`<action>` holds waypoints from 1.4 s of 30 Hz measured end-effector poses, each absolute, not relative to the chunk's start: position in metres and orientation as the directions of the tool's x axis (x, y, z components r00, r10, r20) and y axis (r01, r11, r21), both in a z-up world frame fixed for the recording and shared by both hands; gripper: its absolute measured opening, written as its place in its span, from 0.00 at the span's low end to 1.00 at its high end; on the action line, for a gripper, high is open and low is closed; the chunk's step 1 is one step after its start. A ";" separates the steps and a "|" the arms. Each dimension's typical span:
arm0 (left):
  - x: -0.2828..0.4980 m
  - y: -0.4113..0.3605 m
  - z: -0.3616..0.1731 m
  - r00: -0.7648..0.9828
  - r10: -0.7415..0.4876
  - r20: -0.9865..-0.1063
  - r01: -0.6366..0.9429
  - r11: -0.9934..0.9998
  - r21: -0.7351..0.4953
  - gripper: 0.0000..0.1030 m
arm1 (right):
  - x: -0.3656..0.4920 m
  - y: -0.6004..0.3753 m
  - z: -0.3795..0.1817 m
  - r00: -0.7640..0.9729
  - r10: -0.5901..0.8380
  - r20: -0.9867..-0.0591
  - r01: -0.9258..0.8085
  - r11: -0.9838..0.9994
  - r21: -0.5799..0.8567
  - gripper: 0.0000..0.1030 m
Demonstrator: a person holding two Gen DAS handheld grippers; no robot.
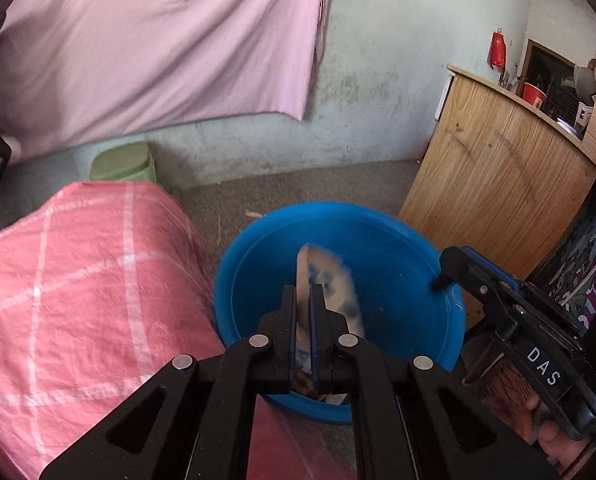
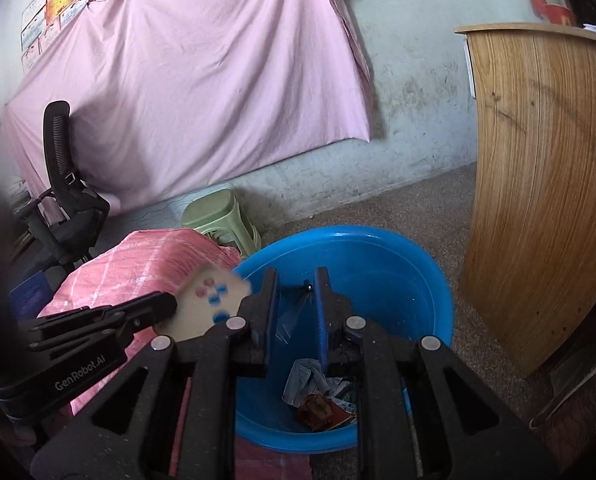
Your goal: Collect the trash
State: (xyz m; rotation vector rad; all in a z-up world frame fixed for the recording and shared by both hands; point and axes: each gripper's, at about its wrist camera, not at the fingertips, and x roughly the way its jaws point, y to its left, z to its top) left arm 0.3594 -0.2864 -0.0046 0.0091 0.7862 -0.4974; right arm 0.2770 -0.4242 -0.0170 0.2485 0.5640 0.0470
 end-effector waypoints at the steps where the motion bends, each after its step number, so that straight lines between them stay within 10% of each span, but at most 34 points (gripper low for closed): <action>1: 0.360 -0.287 -0.006 0.591 -0.425 -0.685 0.431 0.885 -0.177 0.05 | 0.277 -0.424 -0.018 0.843 0.111 -0.526 0.025 0.969 0.244 0.38; 18: 0.358 -0.257 0.003 0.626 -0.416 -0.659 0.375 0.902 -0.214 0.28 | 0.276 -0.427 -0.017 0.847 0.110 -0.520 0.026 0.969 0.247 0.51; 42: 0.267 -0.154 0.033 0.753 -0.333 -0.567 0.261 0.943 -0.206 0.71 | 0.195 -0.374 0.014 0.889 0.039 -0.457 0.036 0.987 0.156 1.00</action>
